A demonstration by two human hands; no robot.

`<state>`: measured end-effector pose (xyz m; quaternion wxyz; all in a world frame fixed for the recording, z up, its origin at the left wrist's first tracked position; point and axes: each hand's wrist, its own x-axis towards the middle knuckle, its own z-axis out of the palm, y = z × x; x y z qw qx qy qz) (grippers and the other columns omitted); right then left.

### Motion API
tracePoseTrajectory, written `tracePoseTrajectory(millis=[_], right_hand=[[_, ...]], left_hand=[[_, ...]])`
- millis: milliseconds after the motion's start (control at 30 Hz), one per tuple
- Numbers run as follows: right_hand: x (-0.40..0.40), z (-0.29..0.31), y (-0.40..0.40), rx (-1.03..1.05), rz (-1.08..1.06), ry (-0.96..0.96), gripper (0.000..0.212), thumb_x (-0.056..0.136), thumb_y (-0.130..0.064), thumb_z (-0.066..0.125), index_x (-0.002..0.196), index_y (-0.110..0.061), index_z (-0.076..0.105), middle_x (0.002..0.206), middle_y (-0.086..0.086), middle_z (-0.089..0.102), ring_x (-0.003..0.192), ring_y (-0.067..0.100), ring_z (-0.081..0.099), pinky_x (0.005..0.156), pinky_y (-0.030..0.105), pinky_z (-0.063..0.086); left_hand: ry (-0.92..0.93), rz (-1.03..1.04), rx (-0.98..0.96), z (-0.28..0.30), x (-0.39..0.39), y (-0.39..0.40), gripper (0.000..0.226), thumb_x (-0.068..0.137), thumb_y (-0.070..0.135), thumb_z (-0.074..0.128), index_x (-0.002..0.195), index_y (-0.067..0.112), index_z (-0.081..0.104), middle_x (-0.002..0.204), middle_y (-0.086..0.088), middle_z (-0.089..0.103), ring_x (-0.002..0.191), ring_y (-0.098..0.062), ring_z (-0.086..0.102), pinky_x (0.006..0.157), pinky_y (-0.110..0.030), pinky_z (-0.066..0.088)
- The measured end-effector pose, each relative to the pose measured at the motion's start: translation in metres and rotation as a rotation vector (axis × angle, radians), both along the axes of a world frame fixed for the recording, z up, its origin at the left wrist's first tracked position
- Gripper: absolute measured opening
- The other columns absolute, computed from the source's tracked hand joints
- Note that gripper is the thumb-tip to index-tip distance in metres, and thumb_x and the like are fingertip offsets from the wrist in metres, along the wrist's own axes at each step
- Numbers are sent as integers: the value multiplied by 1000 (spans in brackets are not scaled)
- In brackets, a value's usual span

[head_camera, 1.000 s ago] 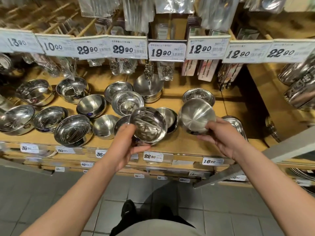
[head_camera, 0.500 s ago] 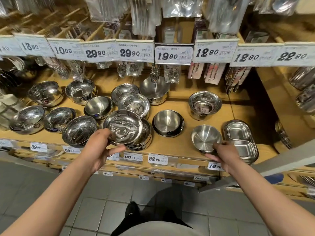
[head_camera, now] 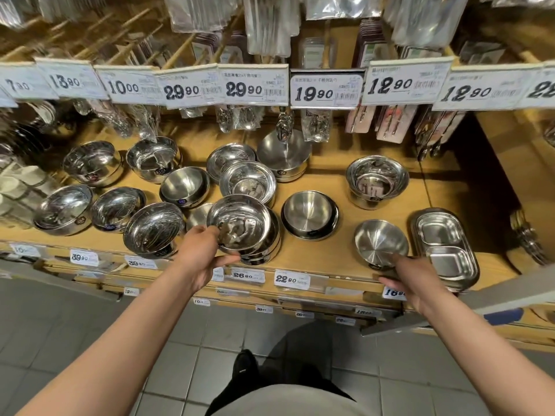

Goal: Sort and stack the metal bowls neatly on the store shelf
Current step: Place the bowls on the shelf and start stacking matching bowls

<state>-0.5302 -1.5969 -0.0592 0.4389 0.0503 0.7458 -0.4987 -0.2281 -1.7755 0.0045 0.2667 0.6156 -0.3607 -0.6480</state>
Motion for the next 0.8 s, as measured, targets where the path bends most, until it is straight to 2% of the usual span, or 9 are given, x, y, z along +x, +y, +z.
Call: tracePoseTrajectory(millis=[100, 233, 333, 400, 467, 533, 633, 700, 800], right_hand=[[5, 8, 4, 21, 31, 9, 37, 101, -17, 61, 129, 5, 52, 96, 13, 63, 81, 29, 72, 61, 30, 61], [19, 28, -1, -61, -44, 105, 37, 99, -6, 56, 134, 0, 49, 127, 21, 61, 96, 35, 72, 72, 36, 62], [41, 49, -22, -185, 2, 126, 22, 97, -1, 53, 119, -2, 56, 114, 13, 59, 103, 30, 66, 71, 32, 61], [62, 60, -39, -241, 130, 102, 4, 99, -5, 52, 99, -5, 56, 100, 10, 56, 99, 24, 62, 65, 27, 61], [82, 65, -56, -257, 258, 65, 6, 101, -13, 56, 101, -7, 59, 109, 11, 59, 100, 21, 63, 66, 29, 62], [103, 65, -73, -250, 380, 33, 28, 101, -21, 60, 126, -10, 57, 128, 11, 58, 109, 22, 63, 74, 34, 64], [127, 60, -95, -202, 480, 46, 59, 98, -30, 65, 150, -15, 41, 148, 8, 46, 123, 22, 57, 86, 38, 62], [138, 55, -106, -209, 498, 88, 68, 96, -32, 68, 154, -17, 36, 157, 5, 38, 129, 22, 53, 90, 37, 61], [149, 49, -117, -204, 471, 144, 73, 93, -29, 73, 154, -13, 35, 157, 8, 37, 121, 20, 56, 90, 35, 61]], left_hand=[[26, -21, 20, 0, -3, -1, 35, 106, 5, 36, 140, -1, 41, 138, -22, 56, 66, -28, 76, 61, -40, 64], [45, -64, 74, -3, -7, -1, 39, 108, 7, 36, 146, 0, 36, 144, -20, 50, 80, -33, 76, 64, -43, 62], [83, -64, 115, -2, -12, -1, 34, 109, 9, 37, 142, 2, 40, 118, -14, 60, 87, -33, 71, 63, -42, 61], [96, -88, 123, -4, -14, -1, 30, 109, 12, 37, 138, 7, 43, 121, -10, 60, 92, -30, 72, 65, -41, 63], [70, -141, 130, -6, -13, -3, 29, 109, 17, 38, 138, 12, 45, 130, -5, 58, 88, -26, 73, 66, -41, 65], [18, -220, 114, -9, -9, -8, 30, 109, 25, 39, 135, 16, 52, 128, -1, 57, 88, -16, 68, 65, -40, 65], [-104, -306, 55, -13, 3, -23, 38, 108, 41, 39, 136, 22, 56, 133, 5, 57, 113, -16, 59, 67, -38, 64], [-176, -319, -1, -17, 10, -35, 35, 106, 37, 43, 125, 18, 64, 123, -3, 69, 100, -14, 66, 64, -33, 60], [-212, -323, -90, -22, 17, -50, 26, 101, 24, 52, 116, 8, 66, 95, -9, 74, 71, -13, 69, 63, -29, 58]])
